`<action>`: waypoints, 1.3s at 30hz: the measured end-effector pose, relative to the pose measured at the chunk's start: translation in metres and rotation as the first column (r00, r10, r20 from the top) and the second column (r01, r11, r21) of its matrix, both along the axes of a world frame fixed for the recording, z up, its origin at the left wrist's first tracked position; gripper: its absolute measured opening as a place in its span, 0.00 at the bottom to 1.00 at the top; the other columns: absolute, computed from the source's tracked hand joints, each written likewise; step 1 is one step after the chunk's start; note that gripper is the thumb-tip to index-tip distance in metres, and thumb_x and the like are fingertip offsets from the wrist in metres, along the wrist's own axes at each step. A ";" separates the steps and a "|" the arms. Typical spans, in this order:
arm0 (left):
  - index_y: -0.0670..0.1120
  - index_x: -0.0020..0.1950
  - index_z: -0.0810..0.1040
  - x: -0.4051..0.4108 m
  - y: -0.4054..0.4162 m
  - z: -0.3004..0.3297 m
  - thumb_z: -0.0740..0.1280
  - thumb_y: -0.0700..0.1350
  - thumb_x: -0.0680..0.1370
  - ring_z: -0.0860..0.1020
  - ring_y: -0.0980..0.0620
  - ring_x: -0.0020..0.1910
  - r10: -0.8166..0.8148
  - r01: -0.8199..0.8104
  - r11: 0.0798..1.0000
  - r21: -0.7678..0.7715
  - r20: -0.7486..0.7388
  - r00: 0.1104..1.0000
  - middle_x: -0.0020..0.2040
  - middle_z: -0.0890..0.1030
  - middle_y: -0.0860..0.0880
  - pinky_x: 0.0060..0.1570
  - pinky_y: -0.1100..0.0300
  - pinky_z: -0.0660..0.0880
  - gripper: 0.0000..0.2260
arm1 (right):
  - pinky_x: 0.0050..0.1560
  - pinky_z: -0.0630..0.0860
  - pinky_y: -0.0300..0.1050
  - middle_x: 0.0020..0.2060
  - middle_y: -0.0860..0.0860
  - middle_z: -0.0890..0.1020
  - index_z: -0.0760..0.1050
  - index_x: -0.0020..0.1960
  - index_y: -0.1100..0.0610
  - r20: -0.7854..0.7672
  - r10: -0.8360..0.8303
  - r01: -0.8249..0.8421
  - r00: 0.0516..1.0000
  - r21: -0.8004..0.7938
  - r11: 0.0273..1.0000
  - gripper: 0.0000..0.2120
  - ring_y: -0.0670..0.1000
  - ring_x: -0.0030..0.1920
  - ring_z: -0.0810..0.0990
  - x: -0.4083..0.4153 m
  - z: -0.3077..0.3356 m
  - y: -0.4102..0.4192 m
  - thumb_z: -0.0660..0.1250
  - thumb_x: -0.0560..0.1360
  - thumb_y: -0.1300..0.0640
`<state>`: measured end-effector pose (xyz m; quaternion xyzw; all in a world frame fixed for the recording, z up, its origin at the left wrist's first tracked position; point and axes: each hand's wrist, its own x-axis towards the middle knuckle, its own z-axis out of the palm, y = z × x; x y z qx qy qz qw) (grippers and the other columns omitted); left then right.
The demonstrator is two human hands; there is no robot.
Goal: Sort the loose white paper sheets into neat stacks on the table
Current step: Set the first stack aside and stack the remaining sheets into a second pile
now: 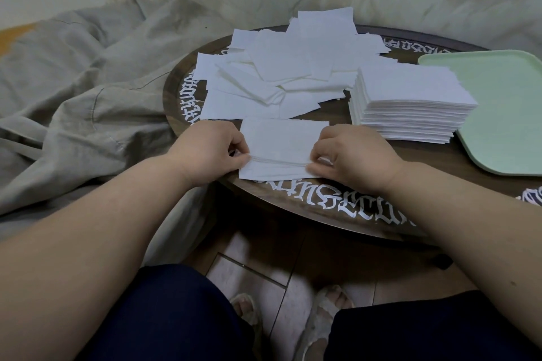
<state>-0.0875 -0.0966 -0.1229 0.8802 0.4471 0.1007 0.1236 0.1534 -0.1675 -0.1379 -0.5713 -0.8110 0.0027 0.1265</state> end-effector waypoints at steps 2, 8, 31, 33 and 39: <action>0.49 0.42 0.83 0.000 -0.001 0.000 0.70 0.46 0.73 0.78 0.52 0.44 0.016 -0.016 1.000 0.018 0.019 1.000 0.43 0.82 0.52 0.48 0.55 0.74 0.02 | 0.34 0.72 0.45 0.37 0.49 0.78 0.81 0.40 0.53 0.012 -0.001 0.001 1.000 0.013 1.000 0.10 0.55 0.40 0.78 -0.001 0.001 -0.001 0.68 0.73 0.47; 0.48 0.43 0.83 0.002 -0.003 -0.001 0.69 0.45 0.73 0.78 0.53 0.41 0.074 -0.076 0.996 0.041 0.062 0.995 0.40 0.83 0.53 0.46 0.58 0.74 0.03 | 0.39 0.75 0.49 0.41 0.49 0.80 0.81 0.45 0.53 0.001 -0.034 0.034 0.999 -0.001 0.999 0.11 0.54 0.43 0.79 -0.002 0.005 -0.003 0.64 0.75 0.48; 0.49 0.38 0.77 0.008 -0.008 0.003 0.72 0.43 0.70 0.77 0.52 0.38 -0.003 -0.002 0.999 0.051 0.104 0.995 0.36 0.78 0.53 0.43 0.56 0.73 0.05 | 0.46 0.77 0.50 0.45 0.54 0.83 0.83 0.47 0.59 -0.184 -0.104 0.118 0.977 0.070 0.991 0.06 0.57 0.44 0.81 0.015 0.009 -0.001 0.68 0.74 0.60; 0.50 0.38 0.77 0.007 -0.009 0.002 0.72 0.43 0.70 0.77 0.54 0.38 -0.028 0.029 0.999 -0.014 0.044 0.999 0.36 0.80 0.53 0.42 0.61 0.73 0.05 | 0.46 0.76 0.51 0.44 0.54 0.83 0.83 0.46 0.59 -0.145 -0.093 0.091 0.985 -0.018 0.996 0.07 0.56 0.45 0.80 0.017 0.007 -0.003 0.67 0.75 0.57; 0.51 0.37 0.76 0.004 -0.008 0.004 0.71 0.42 0.70 0.77 0.55 0.39 -0.006 0.006 1.000 -0.025 0.015 1.000 0.38 0.81 0.53 0.43 0.62 0.72 0.06 | 0.44 0.73 0.44 0.43 0.48 0.82 0.81 0.49 0.54 -0.176 -0.133 0.124 0.975 -0.065 0.990 0.06 0.50 0.44 0.79 0.018 0.011 -0.005 0.68 0.74 0.55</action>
